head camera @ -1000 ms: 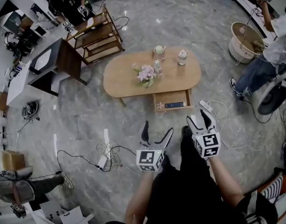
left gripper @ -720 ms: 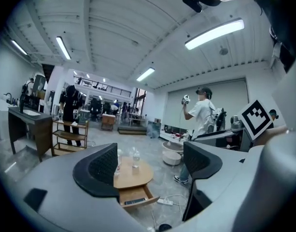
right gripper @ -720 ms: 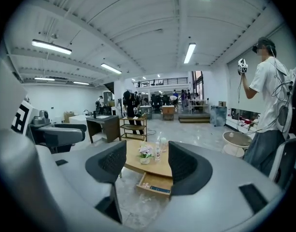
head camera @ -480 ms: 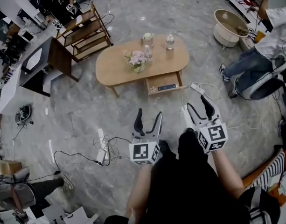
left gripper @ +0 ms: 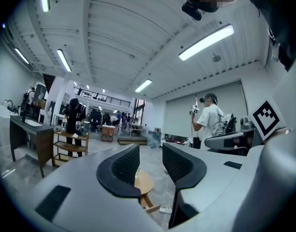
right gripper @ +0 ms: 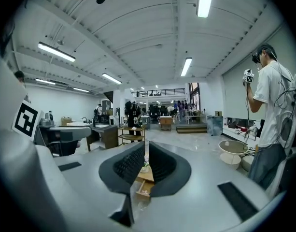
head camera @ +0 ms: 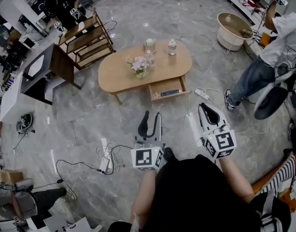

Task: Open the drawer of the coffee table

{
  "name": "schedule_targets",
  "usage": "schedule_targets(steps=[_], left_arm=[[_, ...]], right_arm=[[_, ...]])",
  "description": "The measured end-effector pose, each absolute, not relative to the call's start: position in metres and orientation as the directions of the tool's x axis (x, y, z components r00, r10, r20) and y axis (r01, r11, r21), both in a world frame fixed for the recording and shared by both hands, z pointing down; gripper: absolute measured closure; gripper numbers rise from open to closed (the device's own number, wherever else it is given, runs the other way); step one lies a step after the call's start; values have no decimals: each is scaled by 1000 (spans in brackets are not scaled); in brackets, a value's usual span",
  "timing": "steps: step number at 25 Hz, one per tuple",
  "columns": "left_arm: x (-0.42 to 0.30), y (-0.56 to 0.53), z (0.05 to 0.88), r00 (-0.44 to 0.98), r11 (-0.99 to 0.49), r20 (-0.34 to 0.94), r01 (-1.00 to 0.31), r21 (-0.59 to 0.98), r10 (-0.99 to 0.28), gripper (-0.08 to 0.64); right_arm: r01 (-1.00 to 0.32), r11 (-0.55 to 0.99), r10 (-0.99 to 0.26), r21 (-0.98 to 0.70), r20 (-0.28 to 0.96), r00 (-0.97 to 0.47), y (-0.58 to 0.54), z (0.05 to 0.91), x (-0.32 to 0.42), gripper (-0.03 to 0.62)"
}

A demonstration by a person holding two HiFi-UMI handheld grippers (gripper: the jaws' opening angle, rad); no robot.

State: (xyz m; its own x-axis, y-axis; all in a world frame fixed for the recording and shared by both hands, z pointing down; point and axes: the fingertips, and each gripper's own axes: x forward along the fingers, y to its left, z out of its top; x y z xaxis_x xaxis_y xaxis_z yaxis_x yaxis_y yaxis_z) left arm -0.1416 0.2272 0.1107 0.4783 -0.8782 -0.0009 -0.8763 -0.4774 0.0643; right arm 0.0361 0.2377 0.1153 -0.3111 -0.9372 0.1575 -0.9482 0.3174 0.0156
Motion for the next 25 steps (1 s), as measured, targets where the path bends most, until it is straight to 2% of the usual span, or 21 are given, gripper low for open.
schedule_targets(steps=[4, 10, 13, 17, 25], left_arm=[[-132, 230, 107, 483, -482, 5, -874, 56, -875, 478], [-129, 233, 113, 492, -490, 31, -870, 56, -870, 545], [-129, 236, 113, 501, -500, 51, -865, 37, -864, 546], [-133, 235, 112, 497, -497, 59, -867, 18, -866, 546], [-143, 242, 125, 493, -493, 85, -870, 13, -866, 546]], right_arm=[[-940, 342, -932, 17, 138, -336, 244, 105, 35, 578], [-920, 392, -913, -23, 115, -392, 249, 102, 27, 580], [-912, 403, -907, -79, 102, -409, 252, 100, 28, 580], [-916, 401, -909, -31, 115, -402, 253, 99, 25, 580], [-916, 398, -905, -45, 144, -401, 259, 109, 21, 580]])
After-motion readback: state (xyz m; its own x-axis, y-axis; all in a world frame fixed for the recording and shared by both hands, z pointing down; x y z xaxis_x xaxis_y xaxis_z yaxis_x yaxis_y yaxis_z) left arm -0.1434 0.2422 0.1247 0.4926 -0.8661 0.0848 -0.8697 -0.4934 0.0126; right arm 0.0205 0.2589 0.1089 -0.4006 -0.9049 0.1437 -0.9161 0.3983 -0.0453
